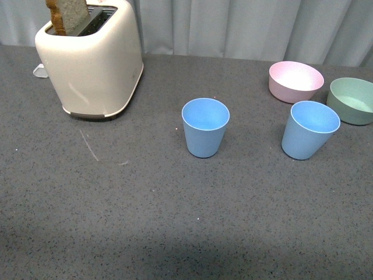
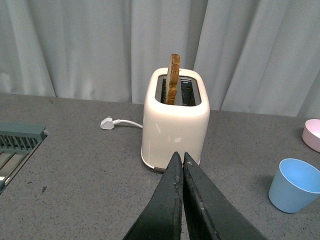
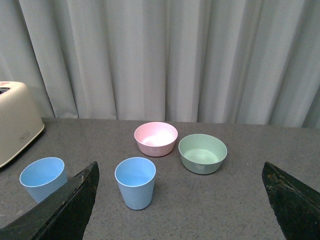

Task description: Stack blue cups with both arms

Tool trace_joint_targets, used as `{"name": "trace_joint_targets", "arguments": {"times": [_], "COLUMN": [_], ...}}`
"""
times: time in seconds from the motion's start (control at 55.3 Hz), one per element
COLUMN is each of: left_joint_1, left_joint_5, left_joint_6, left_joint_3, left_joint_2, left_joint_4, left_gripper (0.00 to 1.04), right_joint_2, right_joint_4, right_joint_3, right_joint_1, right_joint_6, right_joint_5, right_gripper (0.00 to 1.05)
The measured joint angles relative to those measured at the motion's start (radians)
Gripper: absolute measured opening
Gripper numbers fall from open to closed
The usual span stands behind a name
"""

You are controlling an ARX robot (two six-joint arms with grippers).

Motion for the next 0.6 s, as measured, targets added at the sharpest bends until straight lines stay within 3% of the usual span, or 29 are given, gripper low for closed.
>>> {"name": "trace_joint_targets", "arguments": {"times": [0.596], "left_joint_1": [0.0], "left_joint_5": [0.0], "left_joint_6": [0.0], "left_joint_3": [0.0], "left_joint_2": [-0.296], "left_joint_4": [-0.282], "left_gripper": [0.04], "right_joint_2": [0.0], "right_joint_4": [0.0], "right_joint_3": [0.0], "right_joint_1": [0.0], "right_joint_6": [0.0], "right_joint_5": [0.0], "right_gripper": [0.95]}}
